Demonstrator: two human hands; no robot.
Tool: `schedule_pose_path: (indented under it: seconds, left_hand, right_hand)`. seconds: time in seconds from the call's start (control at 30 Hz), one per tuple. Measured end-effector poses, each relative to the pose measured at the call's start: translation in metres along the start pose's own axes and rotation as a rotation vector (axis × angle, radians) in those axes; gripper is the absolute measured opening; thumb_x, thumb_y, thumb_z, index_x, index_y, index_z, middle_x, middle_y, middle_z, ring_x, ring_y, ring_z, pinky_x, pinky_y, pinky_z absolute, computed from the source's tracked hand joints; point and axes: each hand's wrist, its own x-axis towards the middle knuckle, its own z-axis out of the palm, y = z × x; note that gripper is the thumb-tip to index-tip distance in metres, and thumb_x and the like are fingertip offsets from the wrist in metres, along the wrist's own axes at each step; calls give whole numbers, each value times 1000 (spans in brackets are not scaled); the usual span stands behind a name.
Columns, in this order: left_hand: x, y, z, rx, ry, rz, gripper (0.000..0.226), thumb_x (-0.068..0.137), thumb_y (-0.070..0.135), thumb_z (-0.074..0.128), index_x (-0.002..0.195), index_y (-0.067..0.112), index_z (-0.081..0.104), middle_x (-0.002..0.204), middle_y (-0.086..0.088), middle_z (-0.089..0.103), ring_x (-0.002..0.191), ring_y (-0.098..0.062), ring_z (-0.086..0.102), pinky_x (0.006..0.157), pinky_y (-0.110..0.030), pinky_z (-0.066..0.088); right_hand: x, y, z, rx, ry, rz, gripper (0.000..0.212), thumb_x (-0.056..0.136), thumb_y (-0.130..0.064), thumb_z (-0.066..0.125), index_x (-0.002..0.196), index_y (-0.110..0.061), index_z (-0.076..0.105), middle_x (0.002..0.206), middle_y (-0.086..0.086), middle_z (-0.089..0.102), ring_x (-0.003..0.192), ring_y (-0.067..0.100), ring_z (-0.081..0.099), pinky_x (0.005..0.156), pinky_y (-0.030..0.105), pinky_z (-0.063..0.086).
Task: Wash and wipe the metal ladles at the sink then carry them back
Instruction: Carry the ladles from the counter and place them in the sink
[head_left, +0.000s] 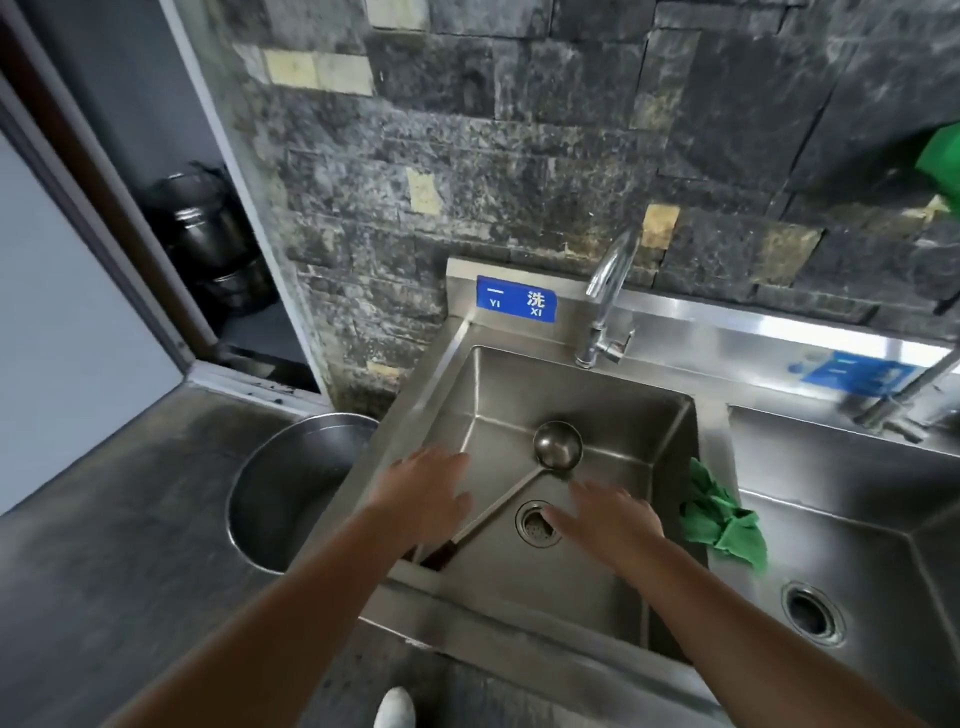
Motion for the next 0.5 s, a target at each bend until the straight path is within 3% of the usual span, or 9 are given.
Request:
schedule_pose_path:
  seconds: [0.13, 0.27, 0.37, 0.5]
  left_hand:
    - [-45, -22, -8, -23, 42, -137, 49, 90, 49, 45, 134, 28, 44, 138, 2, 50, 124, -19, 50, 102, -42, 43]
    - [-100, -60, -6, -30, 122, -291, 56, 86, 55, 48, 138, 36, 40, 139, 6, 48, 129, -18, 47, 102, -42, 43]
    - [-153, -88, -1, -23, 162, -430, 59, 84, 56, 48, 139, 39, 39, 145, 5, 42, 136, -19, 40, 107, -41, 39]
    - [-247, -125, 14, -45, 240, -653, 57, 79, 55, 46, 133, 39, 46, 136, 5, 50, 131, -19, 46, 103, -39, 42]
  right_hand:
    - [3, -43, -1, -16, 32, -170, 56, 90, -67, 32, 119, -25, 54, 128, -1, 57, 114, 22, 56, 86, 38, 46]
    - [5, -104, 4, -101, 36, -367, 65, 89, -70, 29, 131, -24, 49, 140, 3, 52, 124, 27, 51, 96, 42, 43]
    - [-7, -160, 10, -142, 0, -510, 76, 88, -73, 29, 147, -26, 35, 157, 1, 33, 139, 26, 38, 107, 44, 36]
    - [-45, -248, 29, -258, 2, -748, 75, 88, -71, 36, 146, -23, 37, 157, 3, 32, 141, 25, 35, 112, 43, 32]
